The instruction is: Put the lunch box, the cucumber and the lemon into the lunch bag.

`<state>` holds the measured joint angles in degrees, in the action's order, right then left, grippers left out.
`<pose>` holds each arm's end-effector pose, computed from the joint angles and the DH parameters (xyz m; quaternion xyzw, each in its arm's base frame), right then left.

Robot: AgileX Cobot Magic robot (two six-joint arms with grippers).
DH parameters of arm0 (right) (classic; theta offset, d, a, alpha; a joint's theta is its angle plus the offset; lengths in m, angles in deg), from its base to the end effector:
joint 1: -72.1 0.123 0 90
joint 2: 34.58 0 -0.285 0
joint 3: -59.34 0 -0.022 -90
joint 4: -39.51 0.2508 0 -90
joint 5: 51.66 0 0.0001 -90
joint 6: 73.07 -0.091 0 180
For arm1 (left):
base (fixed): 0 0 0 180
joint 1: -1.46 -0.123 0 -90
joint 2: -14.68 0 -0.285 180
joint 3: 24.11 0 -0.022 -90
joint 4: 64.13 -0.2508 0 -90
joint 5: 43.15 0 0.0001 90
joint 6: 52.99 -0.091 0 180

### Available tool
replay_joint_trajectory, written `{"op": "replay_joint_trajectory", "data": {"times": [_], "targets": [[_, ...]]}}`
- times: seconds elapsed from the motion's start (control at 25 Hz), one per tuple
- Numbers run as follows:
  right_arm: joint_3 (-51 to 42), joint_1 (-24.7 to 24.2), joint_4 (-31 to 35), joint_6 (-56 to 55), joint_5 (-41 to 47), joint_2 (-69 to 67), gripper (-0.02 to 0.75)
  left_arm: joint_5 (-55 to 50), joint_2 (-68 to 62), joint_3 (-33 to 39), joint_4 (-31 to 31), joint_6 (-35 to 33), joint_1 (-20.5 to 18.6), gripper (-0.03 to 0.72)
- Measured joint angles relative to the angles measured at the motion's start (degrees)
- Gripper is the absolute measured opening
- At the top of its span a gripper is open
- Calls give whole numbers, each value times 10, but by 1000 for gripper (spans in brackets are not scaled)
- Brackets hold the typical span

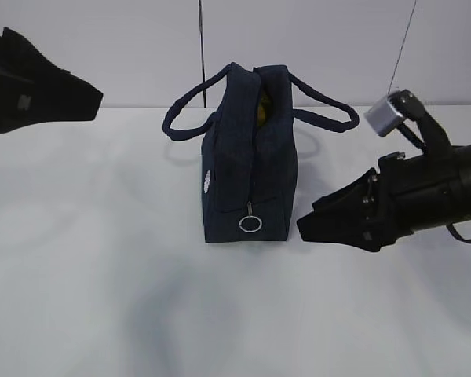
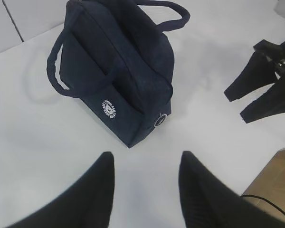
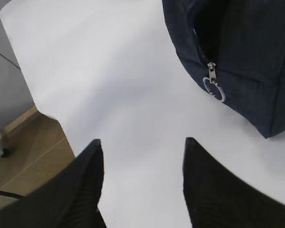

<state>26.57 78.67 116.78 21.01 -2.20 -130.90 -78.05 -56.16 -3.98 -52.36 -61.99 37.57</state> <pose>0.2666 0.0987 0.2161 -0.3459 0.8064 0.3396 0.3388 0.1806 -0.1449 0.3577 0.2953 0.8365 -0.1941 0.4188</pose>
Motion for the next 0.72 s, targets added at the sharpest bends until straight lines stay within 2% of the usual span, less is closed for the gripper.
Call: {"op": "replay_joint_trajectory", "data": {"times": [0.32,0.56,0.72], "targets": [[0,0,11,115,-31,-21,424,-2,-10,0,-3,0,0,304],[0,0,59,202,-41,-25,424,-8,-25,0,-4,0,0,304],[0,0,93,216,-44,-44,424,-9,-27,0,-4,0,0,304]]}}
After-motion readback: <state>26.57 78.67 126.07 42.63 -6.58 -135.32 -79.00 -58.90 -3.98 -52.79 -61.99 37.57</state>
